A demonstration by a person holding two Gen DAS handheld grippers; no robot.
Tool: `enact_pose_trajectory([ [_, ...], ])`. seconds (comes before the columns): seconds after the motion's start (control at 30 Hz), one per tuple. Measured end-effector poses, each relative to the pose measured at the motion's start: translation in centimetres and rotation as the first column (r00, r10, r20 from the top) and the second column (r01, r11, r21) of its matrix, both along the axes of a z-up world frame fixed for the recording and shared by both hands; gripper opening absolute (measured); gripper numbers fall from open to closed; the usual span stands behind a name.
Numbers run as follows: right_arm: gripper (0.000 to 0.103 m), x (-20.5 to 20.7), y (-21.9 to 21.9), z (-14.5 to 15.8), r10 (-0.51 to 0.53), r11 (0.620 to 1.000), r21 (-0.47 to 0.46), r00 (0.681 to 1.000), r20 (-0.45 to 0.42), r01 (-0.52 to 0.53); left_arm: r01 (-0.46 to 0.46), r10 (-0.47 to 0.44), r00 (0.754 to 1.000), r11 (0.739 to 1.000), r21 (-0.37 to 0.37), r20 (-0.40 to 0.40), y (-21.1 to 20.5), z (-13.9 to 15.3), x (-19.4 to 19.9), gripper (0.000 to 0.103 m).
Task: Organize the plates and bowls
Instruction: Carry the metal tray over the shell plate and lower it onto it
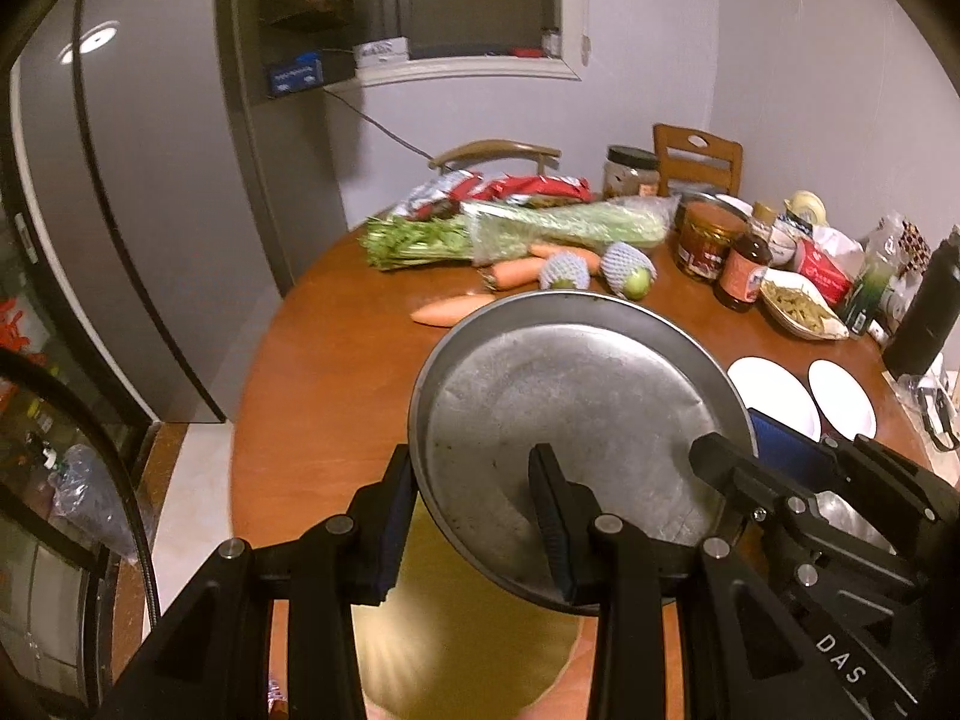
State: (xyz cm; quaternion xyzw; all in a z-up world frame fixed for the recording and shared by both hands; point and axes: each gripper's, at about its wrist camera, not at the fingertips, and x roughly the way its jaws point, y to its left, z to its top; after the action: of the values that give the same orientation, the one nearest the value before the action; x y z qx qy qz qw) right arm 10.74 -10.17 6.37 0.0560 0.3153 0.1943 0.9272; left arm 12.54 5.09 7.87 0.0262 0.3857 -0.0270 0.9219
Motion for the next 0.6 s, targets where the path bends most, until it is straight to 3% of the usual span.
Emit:
enact_pose_trajectory([
  [0.33,0.030,-2.1,3.2,1.4,0.070,0.997,-0.020,0.997,0.040,-0.070,-0.055,0.054,0.998,0.999,0.001,0.038,2.8,1.1,-3.1,0.038],
  [0.6,0.030,-3.7,4.4,0.4,0.101,0.995,-0.026,0.994,0.033,-0.101,-0.078,0.078,0.997,0.997,-0.007,0.021,3.9,-0.8,-5.0,0.038],
])
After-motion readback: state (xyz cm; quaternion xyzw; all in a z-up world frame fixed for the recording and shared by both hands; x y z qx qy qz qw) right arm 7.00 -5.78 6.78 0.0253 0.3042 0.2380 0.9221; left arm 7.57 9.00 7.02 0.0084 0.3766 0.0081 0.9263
